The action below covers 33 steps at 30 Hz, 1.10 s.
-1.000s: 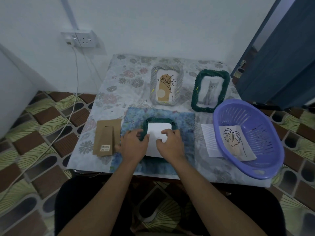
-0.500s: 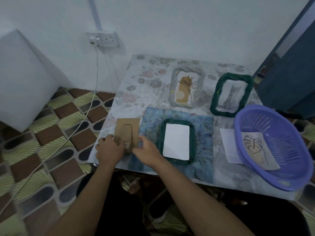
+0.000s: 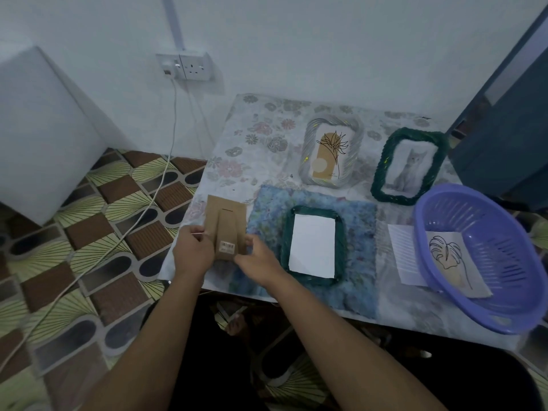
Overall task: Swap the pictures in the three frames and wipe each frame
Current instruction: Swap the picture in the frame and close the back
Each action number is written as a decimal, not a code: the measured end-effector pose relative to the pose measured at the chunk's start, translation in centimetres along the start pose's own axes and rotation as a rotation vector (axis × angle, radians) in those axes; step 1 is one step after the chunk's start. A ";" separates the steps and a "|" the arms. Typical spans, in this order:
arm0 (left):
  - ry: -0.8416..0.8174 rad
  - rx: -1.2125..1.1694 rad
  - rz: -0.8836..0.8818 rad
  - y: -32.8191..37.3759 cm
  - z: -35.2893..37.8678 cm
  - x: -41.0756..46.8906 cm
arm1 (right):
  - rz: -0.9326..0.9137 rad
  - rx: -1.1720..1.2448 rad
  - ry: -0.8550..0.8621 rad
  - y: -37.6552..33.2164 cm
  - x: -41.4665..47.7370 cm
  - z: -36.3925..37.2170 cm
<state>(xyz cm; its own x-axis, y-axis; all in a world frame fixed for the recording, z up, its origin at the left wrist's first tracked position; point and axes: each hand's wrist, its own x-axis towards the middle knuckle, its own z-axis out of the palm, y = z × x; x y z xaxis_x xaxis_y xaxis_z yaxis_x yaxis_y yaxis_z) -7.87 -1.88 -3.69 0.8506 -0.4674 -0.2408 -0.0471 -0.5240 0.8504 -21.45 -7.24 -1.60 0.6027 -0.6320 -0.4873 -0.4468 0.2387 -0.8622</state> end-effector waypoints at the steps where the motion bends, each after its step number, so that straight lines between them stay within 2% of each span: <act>1: 0.005 -0.033 0.018 0.2 0.0 -0.2 | -0.003 0.033 -0.006 -0.1 0.0 -0.1; 4: 0.038 -0.112 0.067 0.9 0.3 -0.6 | -0.024 0.073 0.035 -0.3 0.0 -0.5; 7: 0.014 -0.202 0.078 1.8 0.8 -1.2 | -0.078 0.077 0.180 -0.3 0.0 -1.5; 11: -0.116 -0.333 0.041 3.0 2.0 -2.3 | -0.131 0.154 0.386 0.6 -0.2 -4.5; 15: -0.262 -0.426 0.009 3.8 3.7 -3.9 | -0.157 0.175 0.474 2.0 -0.9 -8.2; 20: -0.360 -0.300 0.025 3.2 7.0 -5.2 | -0.115 0.179 0.584 3.9 -2.1 -11.9; 23: -0.320 -0.134 0.097 3.3 8.7 -6.0 | -0.087 0.113 0.647 5.0 -2.5 -13.7; 27: -0.270 0.063 0.220 3.5 10.1 -7.0 | -0.056 -0.048 0.651 6.5 -3.3 -15.3; 33: -0.279 0.171 0.214 2.4 11.3 -6.6 | 0.003 -0.189 0.634 7.7 -3.6 -15.9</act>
<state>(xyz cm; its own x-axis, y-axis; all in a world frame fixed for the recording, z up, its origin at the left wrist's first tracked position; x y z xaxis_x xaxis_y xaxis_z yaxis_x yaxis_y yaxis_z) -19.51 -8.12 -5.36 0.6379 -0.7423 -0.2050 -0.3143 -0.4939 0.8107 -37.59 -14.85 -4.30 0.1212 -0.9568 -0.2642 -0.5908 0.1443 -0.7938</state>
